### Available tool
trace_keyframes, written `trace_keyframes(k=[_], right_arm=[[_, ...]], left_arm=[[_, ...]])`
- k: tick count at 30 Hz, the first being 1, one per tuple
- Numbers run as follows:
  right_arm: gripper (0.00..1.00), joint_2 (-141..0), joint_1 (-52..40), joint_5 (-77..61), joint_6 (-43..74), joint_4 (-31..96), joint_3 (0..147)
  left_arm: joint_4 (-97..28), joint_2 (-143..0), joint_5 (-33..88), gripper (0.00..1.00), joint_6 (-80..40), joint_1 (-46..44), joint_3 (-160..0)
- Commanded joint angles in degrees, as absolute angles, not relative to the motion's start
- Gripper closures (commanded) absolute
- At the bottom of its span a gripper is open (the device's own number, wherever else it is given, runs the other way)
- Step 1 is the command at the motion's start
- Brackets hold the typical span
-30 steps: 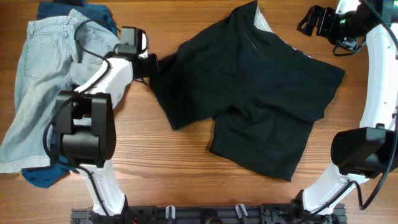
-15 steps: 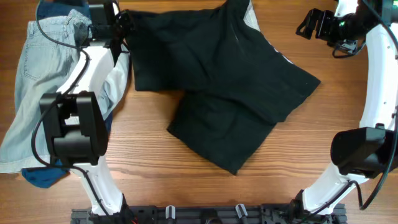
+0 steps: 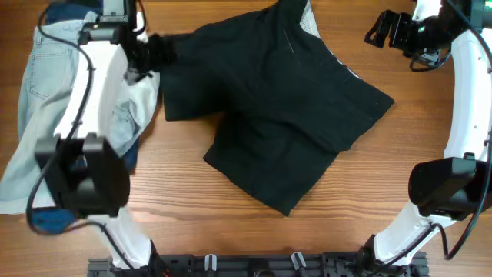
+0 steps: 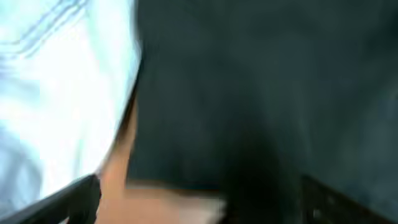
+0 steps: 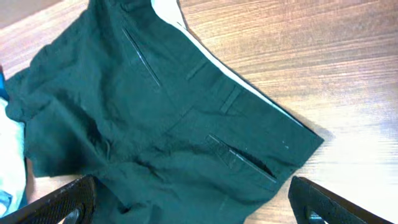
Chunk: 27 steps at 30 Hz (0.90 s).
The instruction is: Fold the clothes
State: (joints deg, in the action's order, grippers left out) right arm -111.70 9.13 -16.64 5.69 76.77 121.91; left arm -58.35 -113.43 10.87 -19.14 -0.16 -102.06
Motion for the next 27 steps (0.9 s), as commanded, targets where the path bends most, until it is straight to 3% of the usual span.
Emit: trace_keyframes(k=[1, 7, 10, 17, 21, 27], right_arm=[[0.0, -112.0, 8.8, -18.4, 4.7, 76.0, 122.3], [0.01, -111.1, 8.8, -20.2, 3.8, 82.1, 122.4], [0.06, -107.6, 8.8, -19.5, 3.4, 86.5, 122.3], [0.03, -91.5, 8.8, -9.7, 13.5, 86.6, 122.3], [0.0, -87.9, 8.8, -8.8, 13.5, 87.3, 122.3], [0.01, -87.9, 8.8, -11.2, 13.5, 86.8, 117.7]], left_arm=[[-66.4, -106.1, 11.5, 0.0, -22.4, -1.8, -103.2], [-74.6, -94.6, 10.8, 0.0, -24.8, -6.1, -103.2], [-77.6, -86.8, 4.0, 0.0, -28.3, -10.7, -103.1], [-80.1, -82.9, -4.6, 0.0, -38.1, -21.2, -96.2], [-70.6, -82.9, -2.9, 0.0, -45.4, -23.4, -77.1], [-48.2, -82.9, 10.0, 0.0, -53.7, -23.3, -54.6]])
